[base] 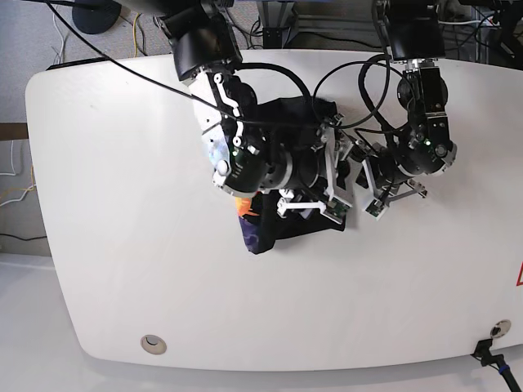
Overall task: Fold the T-shirt properly
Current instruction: 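Grasp both ends of the folded shirt and push them together, then lift the shirt bundle with the right gripper and fold it over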
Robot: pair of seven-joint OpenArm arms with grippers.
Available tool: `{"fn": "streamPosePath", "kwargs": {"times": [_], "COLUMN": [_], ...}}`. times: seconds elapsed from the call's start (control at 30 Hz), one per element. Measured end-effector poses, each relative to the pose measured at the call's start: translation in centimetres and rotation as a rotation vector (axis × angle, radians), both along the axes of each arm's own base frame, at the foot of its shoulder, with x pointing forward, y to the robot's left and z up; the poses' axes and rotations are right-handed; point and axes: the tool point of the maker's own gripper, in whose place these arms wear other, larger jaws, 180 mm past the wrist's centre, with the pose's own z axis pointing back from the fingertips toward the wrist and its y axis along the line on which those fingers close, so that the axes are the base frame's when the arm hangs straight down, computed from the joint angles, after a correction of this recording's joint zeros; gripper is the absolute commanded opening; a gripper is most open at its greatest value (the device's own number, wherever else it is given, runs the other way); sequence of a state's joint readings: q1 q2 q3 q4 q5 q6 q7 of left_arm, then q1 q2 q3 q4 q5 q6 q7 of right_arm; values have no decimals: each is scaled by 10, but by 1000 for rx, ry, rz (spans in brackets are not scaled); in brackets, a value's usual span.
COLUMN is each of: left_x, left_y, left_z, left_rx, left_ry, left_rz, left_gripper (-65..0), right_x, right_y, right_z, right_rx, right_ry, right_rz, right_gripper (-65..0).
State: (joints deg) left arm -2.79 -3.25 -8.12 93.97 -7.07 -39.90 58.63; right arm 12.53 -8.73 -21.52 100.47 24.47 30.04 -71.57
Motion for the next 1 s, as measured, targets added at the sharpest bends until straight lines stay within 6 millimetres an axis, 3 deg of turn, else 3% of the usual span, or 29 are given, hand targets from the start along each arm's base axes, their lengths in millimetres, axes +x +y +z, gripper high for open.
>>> {"fn": "streamPosePath", "kwargs": {"times": [0.1,0.23,0.33,0.4,0.47,0.6,0.77,0.87,1.0], "left_x": [3,4,11,11,9,1,-12,-12,-22], "left_y": [15,17,24,25,24,42,58,57,60], "left_z": [10,21,39,39,38,32,23,23,14], "left_rx": [50,65,90,94,95,141,185,181,191], "left_ry": [-30,-64,-123,-124,-120,-96,-59,-61,-25], "left_rz": [4,-13,-9,-9,-27,-14,-18,-19,-19], "left_gripper": [-650,-650,-650,-650,-650,-650,-650,-650,-650], "right_x": [16,26,39,49,59,68,59,47,30], "right_y": [3,7,-4,-27,-65,-126,-188,-180,-161], "right_z": [-1,12,18,11,-6,-17,-36,-35,-41], "right_rx": [13,46,79,57,-12,17,-21,9,88], "right_ry": [14,1,4,4,14,55,87,87,158], "right_rz": [-6,10,-45,-92,-164,-355,-512,-500,-489], "right_gripper": [-207,-207,-207,-207,-207,-215,-414,-425,-277]}}
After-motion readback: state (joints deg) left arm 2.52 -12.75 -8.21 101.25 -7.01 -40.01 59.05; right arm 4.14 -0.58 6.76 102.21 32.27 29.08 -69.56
